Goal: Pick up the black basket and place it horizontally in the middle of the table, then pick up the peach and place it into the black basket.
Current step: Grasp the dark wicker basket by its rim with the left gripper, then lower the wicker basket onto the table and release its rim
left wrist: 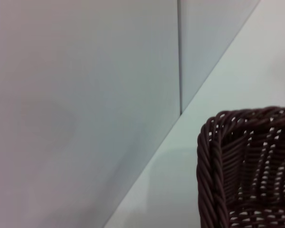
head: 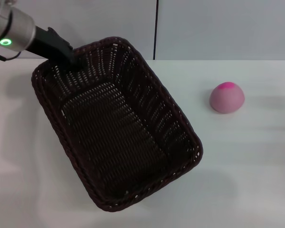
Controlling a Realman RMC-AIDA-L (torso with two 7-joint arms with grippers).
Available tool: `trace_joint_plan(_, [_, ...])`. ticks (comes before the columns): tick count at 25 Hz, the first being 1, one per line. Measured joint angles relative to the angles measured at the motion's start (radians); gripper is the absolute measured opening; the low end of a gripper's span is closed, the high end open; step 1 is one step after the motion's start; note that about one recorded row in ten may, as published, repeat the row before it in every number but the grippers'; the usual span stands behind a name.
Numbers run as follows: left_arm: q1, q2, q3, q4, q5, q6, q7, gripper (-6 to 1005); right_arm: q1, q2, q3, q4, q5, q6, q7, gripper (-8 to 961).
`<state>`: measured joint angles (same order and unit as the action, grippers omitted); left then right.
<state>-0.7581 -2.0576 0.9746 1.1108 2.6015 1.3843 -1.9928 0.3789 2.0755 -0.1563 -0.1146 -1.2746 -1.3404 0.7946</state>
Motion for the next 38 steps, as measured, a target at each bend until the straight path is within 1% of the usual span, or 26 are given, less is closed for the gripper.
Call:
trace_joint_plan(1, [0.0, 0.0, 0.0, 0.0, 0.0, 0.0, 0.0, 287, 0.0, 0.0, 0.0, 0.0, 0.0, 0.0, 0.0, 735])
trace_joint_plan(2, [0.014, 0.001, -0.009, 0.022, -0.018, 0.015, 0.004, 285, -0.001, 0.0, 0.001, 0.002, 0.0, 0.0, 0.0, 735])
trace_joint_plan(6, [0.085, 0.0, -0.042, 0.11, -0.103, 0.032, 0.008, 268, 0.0, 0.0, 0.002, 0.003, 0.0, 0.0, 0.0, 735])
trace_joint_plan(7, [0.115, 0.001, -0.083, 0.134, -0.159, 0.033, 0.011, 261, 0.002, 0.0, 0.002, 0.003, 0.0, 0.0, 0.0, 735])
trace_joint_plan(8, [0.115, 0.001, -0.083, 0.134, -0.159, 0.033, 0.011, 254, 0.002, 0.0, 0.002, 0.003, 0.0, 0.0, 0.0, 735])
trace_joint_plan(11, [0.151, 0.002, -0.152, 0.156, -0.233, 0.035, 0.019, 222, 0.006, 0.0, 0.002, 0.004, 0.0, 0.0, 0.0, 735])
trace_joint_plan(12, [0.175, 0.004, -0.179, 0.168, -0.274, 0.036, 0.024, 203, 0.008, 0.0, 0.002, 0.004, 0.0, 0.0, 0.0, 735])
trace_joint_plan(13, [0.175, 0.004, -0.179, 0.168, -0.274, 0.036, 0.024, 202, 0.008, 0.0, 0.002, 0.004, 0.0, 0.0, 0.0, 735])
trace_joint_plan(15, [0.197, 0.005, -0.189, 0.176, -0.314, 0.038, 0.026, 200, 0.009, 0.0, 0.002, 0.005, 0.0, 0.0, 0.0, 735])
trace_joint_plan(17, [0.23, 0.011, -0.203, 0.182, -0.386, 0.049, 0.027, 198, 0.011, 0.0, 0.002, 0.008, 0.0, 0.0, 0.0, 735])
trace_joint_plan(18, [0.23, 0.011, -0.203, 0.182, -0.386, 0.049, 0.027, 198, 0.011, 0.0, 0.002, 0.008, 0.0, 0.0, 0.0, 735])
trace_joint_plan(21, [0.254, 0.019, -0.221, 0.177, -0.453, 0.074, 0.027, 198, 0.012, 0.0, 0.002, 0.009, 0.0, 0.007, 0.0, 735])
trace_joint_plan(24, [0.28, 0.022, -0.234, 0.177, -0.502, 0.085, 0.012, 197, 0.012, 0.0, 0.001, 0.009, 0.0, 0.012, 0.0, 735])
trace_joint_plan(26, [0.297, 0.021, -0.243, 0.182, -0.525, 0.091, -0.002, 197, 0.012, 0.0, 0.001, 0.009, 0.0, 0.014, 0.0, 735])
trace_joint_plan(33, [0.348, 0.002, -0.281, 0.172, -0.614, 0.105, -0.03, 198, 0.018, 0.0, 0.001, 0.01, 0.007, 0.025, 0.001, 735])
trace_joint_plan(38, [0.386, -0.002, -0.28, 0.166, -0.689, 0.103, -0.041, 198, 0.027, -0.001, 0.001, 0.01, 0.008, 0.035, 0.002, 735])
